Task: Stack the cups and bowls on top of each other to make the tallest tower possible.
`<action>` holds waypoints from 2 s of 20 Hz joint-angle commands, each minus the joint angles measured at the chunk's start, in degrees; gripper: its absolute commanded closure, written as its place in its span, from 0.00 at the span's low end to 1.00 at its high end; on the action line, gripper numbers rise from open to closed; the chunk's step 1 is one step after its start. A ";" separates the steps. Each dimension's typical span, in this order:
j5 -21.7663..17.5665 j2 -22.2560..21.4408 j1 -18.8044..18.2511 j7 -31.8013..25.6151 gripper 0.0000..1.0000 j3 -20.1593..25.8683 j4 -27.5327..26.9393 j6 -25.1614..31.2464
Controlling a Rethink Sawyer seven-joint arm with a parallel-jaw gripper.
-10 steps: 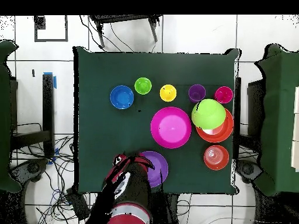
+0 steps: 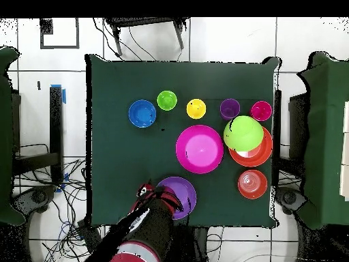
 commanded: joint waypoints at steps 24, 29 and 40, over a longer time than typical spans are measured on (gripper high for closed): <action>15.04 14.10 5.51 0.67 0.00 -1.47 3.39 -12.51; 13.76 11.60 4.11 0.01 0.00 -0.56 3.80 -10.44; 11.35 7.06 3.68 -2.83 0.00 -0.84 3.75 -6.45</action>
